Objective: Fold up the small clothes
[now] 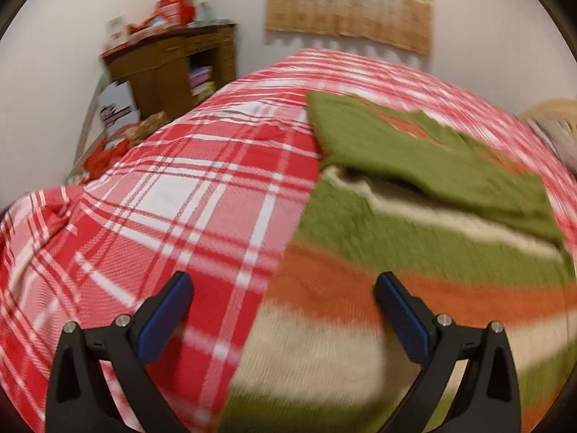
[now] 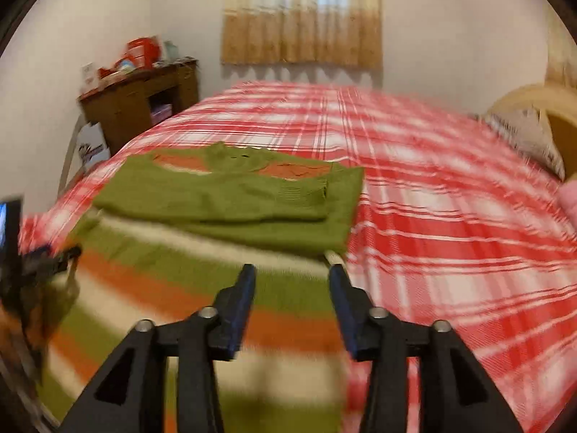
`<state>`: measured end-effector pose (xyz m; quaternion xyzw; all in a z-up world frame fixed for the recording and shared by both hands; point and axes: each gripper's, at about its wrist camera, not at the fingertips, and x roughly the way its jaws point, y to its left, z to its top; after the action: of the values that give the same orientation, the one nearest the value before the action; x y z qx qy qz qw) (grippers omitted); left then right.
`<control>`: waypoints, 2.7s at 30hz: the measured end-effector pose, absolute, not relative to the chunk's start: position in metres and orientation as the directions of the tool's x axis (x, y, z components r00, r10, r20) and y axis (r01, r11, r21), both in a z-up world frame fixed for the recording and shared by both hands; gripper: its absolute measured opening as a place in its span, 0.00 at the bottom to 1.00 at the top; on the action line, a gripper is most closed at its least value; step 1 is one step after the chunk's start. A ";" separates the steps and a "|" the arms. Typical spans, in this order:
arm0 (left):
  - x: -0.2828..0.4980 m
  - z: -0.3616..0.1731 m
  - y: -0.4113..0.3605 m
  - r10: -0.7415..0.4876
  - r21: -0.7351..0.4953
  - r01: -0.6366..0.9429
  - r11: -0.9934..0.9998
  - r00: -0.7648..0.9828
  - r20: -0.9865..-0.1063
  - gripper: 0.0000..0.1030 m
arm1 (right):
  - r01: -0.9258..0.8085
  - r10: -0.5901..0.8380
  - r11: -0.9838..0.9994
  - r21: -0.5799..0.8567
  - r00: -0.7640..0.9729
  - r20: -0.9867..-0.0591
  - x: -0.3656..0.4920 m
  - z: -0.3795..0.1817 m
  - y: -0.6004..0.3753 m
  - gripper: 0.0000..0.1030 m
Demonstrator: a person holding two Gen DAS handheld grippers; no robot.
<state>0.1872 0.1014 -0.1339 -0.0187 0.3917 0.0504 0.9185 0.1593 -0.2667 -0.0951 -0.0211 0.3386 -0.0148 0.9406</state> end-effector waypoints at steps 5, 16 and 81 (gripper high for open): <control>0.127 -0.124 0.101 0.034 0.045 -0.005 0.999 0.741 -0.671 1.00 | 0.012 -0.024 1.000 -0.023 0.746 -0.666 0.067 -0.109 -0.282 0.47; 0.068 -0.108 0.091 0.000 0.134 0.107 0.985 0.784 -0.621 1.00 | 0.035 0.084 0.990 0.135 0.621 -0.779 0.000 -0.170 -0.284 0.47; 0.133 -0.123 0.082 -0.283 -0.080 0.353 0.932 0.574 -0.769 0.18 | 0.039 0.498 0.703 0.710 0.686 -0.531 0.153 -0.170 -0.328 0.11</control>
<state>0.1326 0.0817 -0.1227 0.0408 0.4254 -0.1794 0.8861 0.1532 -0.3280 -0.1702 0.3606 0.3724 0.1357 0.8443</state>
